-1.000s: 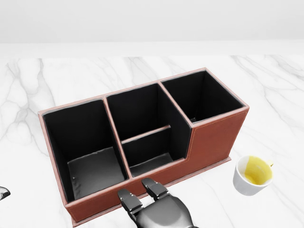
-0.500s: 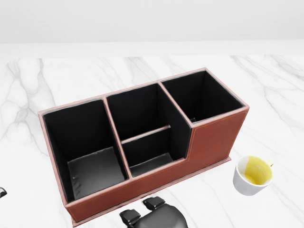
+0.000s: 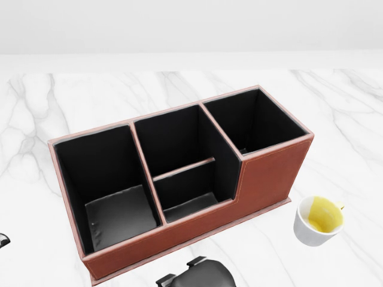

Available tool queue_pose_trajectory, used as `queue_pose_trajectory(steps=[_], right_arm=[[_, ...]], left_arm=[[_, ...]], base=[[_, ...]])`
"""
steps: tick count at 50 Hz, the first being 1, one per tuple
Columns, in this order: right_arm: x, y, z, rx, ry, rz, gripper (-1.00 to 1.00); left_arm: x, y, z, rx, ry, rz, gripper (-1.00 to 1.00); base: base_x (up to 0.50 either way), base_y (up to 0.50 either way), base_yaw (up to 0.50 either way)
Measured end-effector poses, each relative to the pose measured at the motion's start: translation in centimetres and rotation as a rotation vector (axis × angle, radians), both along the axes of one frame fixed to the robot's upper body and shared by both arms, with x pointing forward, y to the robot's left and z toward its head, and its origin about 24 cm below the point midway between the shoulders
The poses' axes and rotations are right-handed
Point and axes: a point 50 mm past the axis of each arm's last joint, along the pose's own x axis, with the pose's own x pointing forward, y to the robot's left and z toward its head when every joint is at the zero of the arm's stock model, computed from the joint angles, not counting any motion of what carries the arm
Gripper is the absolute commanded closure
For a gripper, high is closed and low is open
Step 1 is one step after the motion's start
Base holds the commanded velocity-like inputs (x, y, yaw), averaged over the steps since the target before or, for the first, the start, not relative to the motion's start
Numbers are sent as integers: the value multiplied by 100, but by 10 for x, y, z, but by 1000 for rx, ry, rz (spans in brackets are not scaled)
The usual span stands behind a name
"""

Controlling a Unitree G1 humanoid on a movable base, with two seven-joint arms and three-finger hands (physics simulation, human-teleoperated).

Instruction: Pick up the book and place it in the front compartment of the caddy.

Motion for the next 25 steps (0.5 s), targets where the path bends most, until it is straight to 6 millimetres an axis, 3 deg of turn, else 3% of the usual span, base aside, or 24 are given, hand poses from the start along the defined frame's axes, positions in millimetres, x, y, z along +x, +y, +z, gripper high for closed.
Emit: queue_pose_trajectory(steps=[9,25], right_arm=[[0,2,11,23,-40,-1,100],[-4,8,57,119,-218,-2,100]], left_arm=[[0,0,0,-1,-1,0,-100],[1,-1,-2,-2,11,-5,-100]], base=[[0,0,0],[0,0,0]])
